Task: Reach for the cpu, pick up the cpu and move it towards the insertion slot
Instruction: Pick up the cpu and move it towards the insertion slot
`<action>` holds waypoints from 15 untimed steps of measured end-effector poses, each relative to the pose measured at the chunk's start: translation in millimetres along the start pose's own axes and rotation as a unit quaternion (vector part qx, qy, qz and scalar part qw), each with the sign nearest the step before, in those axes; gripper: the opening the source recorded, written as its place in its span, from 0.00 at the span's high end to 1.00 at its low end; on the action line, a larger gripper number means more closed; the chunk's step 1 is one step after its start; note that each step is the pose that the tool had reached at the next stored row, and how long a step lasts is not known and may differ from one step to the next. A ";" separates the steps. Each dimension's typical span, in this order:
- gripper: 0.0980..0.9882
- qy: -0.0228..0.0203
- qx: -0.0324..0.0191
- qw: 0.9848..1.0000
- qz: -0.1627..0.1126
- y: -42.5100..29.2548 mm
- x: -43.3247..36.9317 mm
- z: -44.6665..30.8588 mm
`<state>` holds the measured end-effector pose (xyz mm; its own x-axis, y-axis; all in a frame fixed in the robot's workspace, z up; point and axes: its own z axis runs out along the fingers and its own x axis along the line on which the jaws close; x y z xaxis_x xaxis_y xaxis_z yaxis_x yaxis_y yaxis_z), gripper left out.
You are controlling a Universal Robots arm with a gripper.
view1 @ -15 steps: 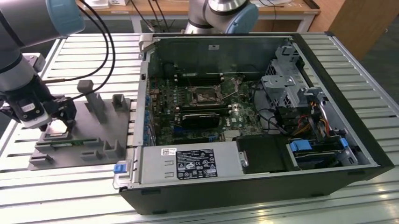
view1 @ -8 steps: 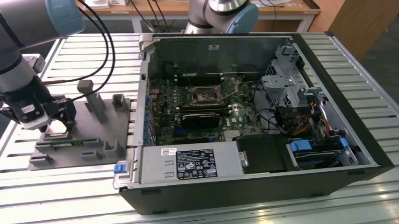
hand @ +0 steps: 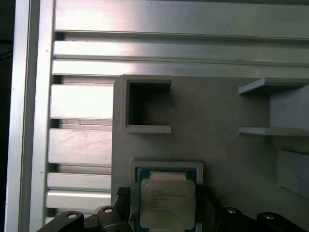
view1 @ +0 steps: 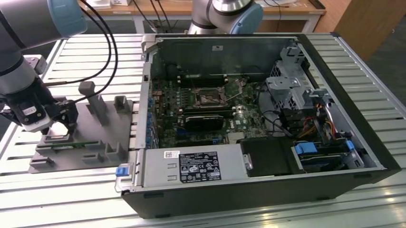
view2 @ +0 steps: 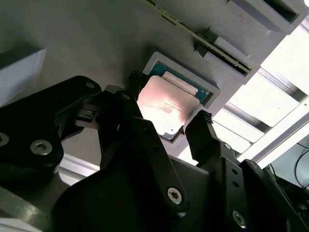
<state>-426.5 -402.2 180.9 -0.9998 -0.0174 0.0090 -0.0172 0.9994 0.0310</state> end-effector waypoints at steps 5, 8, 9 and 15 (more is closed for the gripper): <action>0.50 0.000 0.000 1.000 -0.001 0.1 -0.1 -3.4; 0.50 0.000 0.000 1.000 -0.001 0.3 0.0 -9.1; 0.50 0.000 0.000 1.000 -0.001 0.4 0.0 -11.7; 0.50 0.000 0.000 1.000 -0.001 0.9 0.2 -30.1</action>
<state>-426.4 -402.2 211.1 -0.9998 -0.0186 0.0091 -0.0183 0.9994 0.0309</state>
